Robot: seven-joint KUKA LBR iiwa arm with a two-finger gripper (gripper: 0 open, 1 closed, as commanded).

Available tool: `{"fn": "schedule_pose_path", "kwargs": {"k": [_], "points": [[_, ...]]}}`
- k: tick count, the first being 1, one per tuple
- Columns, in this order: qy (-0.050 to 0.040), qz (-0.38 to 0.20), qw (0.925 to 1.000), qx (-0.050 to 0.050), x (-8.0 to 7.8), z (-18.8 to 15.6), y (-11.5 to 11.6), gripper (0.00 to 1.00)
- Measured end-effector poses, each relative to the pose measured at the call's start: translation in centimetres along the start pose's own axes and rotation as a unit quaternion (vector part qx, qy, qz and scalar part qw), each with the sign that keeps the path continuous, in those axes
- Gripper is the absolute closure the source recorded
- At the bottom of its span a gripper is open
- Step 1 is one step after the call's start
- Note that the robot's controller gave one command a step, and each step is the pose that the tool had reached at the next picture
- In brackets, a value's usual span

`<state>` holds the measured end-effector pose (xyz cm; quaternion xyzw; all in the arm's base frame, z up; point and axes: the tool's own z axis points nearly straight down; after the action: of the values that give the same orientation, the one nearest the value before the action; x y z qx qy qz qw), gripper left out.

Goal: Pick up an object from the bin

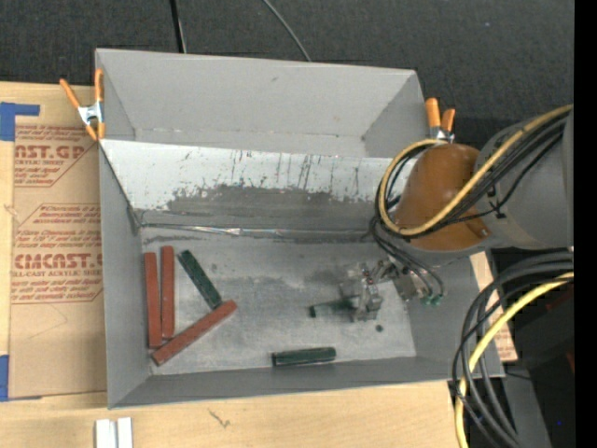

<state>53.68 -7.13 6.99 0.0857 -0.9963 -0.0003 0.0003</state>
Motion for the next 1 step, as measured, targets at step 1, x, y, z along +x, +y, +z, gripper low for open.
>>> {"fn": "schedule_pose_path", "kwargs": {"k": [1], "points": [[0.0, 0.0, 1.0, 0.0, 0.0, 0.0, 0.0, 1.0]]}}
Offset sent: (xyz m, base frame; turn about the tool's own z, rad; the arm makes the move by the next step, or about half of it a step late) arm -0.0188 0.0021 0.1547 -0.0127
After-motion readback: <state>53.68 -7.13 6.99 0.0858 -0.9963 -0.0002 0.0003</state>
